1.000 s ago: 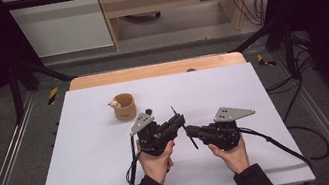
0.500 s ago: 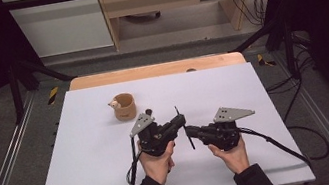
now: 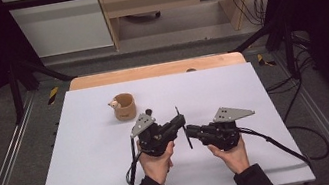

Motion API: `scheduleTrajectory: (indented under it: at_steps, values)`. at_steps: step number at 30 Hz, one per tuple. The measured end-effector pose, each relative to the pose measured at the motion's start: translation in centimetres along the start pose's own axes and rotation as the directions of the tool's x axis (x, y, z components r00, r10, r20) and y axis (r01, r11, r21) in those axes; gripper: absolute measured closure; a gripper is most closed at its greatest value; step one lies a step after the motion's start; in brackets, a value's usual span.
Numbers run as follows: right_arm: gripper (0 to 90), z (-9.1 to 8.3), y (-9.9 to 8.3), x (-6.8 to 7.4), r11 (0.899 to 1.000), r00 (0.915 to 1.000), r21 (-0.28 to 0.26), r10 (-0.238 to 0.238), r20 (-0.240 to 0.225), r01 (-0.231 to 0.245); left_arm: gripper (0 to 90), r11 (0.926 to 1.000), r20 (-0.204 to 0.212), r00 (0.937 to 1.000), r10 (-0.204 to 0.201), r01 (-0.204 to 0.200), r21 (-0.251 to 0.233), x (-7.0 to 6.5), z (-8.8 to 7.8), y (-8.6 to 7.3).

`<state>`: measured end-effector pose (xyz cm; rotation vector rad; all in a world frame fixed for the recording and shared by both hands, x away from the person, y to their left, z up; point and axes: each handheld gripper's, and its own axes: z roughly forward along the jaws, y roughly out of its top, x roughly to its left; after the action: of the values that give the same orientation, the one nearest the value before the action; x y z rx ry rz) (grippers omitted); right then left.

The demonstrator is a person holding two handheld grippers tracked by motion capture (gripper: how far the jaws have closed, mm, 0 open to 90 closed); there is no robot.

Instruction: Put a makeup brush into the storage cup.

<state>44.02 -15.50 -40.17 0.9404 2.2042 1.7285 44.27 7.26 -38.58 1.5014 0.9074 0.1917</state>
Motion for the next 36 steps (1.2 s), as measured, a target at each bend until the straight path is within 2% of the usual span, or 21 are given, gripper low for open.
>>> scheduleTrajectory:
  at_steps: [10,11,13,20,21,23,24,25,29,31,33,36]
  values:
    - [63.3,-0.9,0.3,-0.2,1.0,0.9979,0.003,-0.031,0.056,0.031,84.8,0.9986,-0.04,0.9982,0.044,-0.046,-0.026,0.9,-1.8,1.1]
    - [59.6,-1.1,0.3,-0.3,0.999,0.9962,0.005,-0.037,0.079,0.037,84.8,0.9984,-0.045,0.9978,0.049,-0.051,-0.027,1.1,-2.0,1.2]
    - [56.2,-1.4,0.3,-0.5,0.999,0.9946,0.0,-0.04,0.096,0.041,84.8,0.9975,-0.057,0.9967,0.059,-0.061,-0.035,1.4,-2.6,1.5]
    - [44.8,-2.8,0.2,-1.2,0.999,0.989,-0.028,-0.027,0.145,0.031,84.7,0.9955,-0.086,0.9929,0.082,-0.086,-0.04,2.1,-3.8,2.2]
    - [40.2,-3.2,0.1,-1.5,0.999,0.9858,-0.034,-0.03,0.165,0.036,84.7,0.9948,-0.095,0.9915,0.089,-0.093,-0.041,2.4,-4.2,2.5]
    - [38.1,-3.4,0.1,-1.6,0.999,0.9844,-0.037,-0.031,0.173,0.038,84.7,0.9947,-0.1,0.9911,0.088,-0.092,-0.046,2.5,-4.3,2.6]
    - [33.4,-3.7,0.1,-1.7,0.998,0.9779,-0.029,-0.044,0.204,0.051,84.7,0.9938,-0.108,0.9895,0.096,-0.101,-0.045,2.8,-4.8,2.8]
    - [33.4,-3.7,0.1,-1.7,0.998,0.9779,-0.029,-0.044,0.204,0.051,84.7,0.9938,-0.108,0.9895,0.096,-0.101,-0.045,2.8,-4.8,2.8]
    - [25.0,-4.5,-0.1,-2.0,0.999,0.9734,-0.039,-0.026,0.228,0.036,84.7,0.9927,-0.128,0.9865,0.102,-0.109,-0.051,3.4,-5.7,3.4]
    - [19.6,-5.2,-0.3,-2.3,0.999,0.9655,-0.038,-0.014,0.26,0.025,84.7,0.9919,-0.143,0.9841,0.105,-0.114,-0.055,3.9,-6.4,3.7]
    - [15.5,-5.5,-0.4,-2.3,0.999,0.9567,-0.024,-0.026,0.29,0.034,84.7,0.9915,-0.152,0.9826,0.107,-0.117,-0.057,4.2,-6.7,3.9]
    - [12.7,-6.1,-0.7,-2.5,0.999,0.9541,-0.038,-0.008,0.299,0.021,84.6,0.9909,-0.166,0.9797,0.112,-0.123,-0.056,4.5,-7.2,4.2]
